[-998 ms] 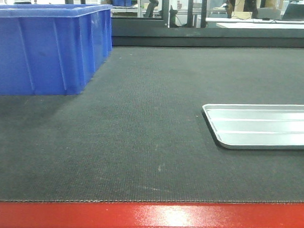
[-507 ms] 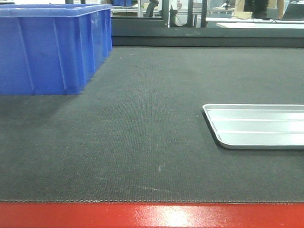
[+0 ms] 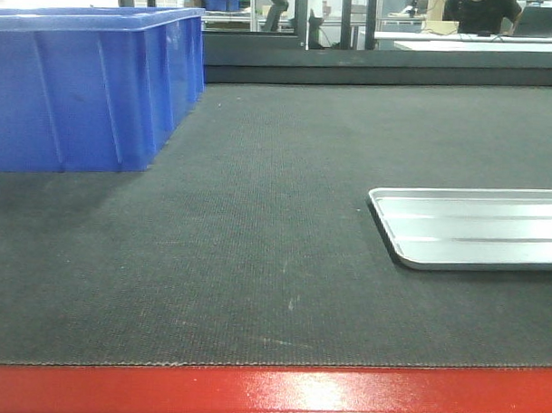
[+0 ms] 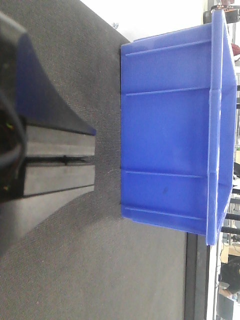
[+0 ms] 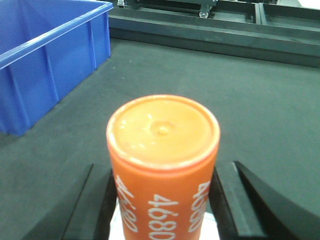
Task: Grab orange capacitor from left shelf to right conveyor
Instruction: 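Lower the held capacitor with the right gripper onto the metal tray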
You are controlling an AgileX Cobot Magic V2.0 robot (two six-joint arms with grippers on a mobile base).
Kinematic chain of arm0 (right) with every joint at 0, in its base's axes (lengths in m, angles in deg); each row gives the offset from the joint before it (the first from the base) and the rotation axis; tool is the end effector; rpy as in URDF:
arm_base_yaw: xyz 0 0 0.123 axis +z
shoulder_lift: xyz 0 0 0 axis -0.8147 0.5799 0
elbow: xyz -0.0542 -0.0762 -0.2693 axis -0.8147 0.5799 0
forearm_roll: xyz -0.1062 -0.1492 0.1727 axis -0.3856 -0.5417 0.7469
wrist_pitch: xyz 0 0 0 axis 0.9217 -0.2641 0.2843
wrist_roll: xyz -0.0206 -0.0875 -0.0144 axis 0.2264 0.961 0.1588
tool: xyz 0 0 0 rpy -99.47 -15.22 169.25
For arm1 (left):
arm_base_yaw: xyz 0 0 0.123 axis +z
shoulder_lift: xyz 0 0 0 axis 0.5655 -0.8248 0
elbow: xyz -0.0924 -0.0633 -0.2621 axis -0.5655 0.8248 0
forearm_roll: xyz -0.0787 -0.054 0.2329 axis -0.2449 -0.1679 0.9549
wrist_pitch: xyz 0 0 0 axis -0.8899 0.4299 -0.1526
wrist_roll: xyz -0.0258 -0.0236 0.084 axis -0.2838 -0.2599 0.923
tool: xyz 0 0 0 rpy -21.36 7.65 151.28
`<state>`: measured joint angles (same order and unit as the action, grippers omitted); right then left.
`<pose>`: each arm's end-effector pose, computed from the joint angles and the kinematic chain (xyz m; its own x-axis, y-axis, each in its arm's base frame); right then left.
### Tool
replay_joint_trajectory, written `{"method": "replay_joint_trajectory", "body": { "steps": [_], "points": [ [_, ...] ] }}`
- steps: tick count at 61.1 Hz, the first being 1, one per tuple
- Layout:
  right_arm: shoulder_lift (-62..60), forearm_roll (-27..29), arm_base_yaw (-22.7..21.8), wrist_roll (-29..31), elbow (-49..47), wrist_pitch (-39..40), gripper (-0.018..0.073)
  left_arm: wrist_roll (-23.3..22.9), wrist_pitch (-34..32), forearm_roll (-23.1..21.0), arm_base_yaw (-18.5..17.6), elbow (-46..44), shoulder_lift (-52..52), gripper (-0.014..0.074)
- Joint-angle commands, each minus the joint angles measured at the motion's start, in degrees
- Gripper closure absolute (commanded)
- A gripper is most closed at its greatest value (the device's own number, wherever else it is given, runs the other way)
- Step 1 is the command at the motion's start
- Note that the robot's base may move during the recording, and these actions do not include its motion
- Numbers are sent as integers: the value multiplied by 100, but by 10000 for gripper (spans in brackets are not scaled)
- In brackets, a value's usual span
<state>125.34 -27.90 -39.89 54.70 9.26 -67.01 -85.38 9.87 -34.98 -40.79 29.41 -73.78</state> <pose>0.1702 0.0440 0.3496 -0.1575 -0.0309 -0.9870 -0.2469 0.9690 0.0091 0.0562 -0.0067 0.1974 -0.0010 -0.0444 -0.9990 0.1156 0.9923 -0.0442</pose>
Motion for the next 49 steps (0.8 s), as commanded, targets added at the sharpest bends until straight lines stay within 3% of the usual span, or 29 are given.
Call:
{"method": "replay_joint_trajectory", "body": {
  "steps": [1,13,29,49],
  "points": [
    [405,-64,-16,23,49,1592,449,-9,-521,-20,1,-20,39,723],
    [989,-64,-16,23,1177,3826,449,-9,-521,-20,1,-20,39,723],
    [2016,-15,-213,23,2470,5985,449,-9,-521,-20,1,-20,39,723],
    [3875,-191,-902,23,2684,7737,449,-9,-521,-20,1,-20,39,723]
  ]
}}
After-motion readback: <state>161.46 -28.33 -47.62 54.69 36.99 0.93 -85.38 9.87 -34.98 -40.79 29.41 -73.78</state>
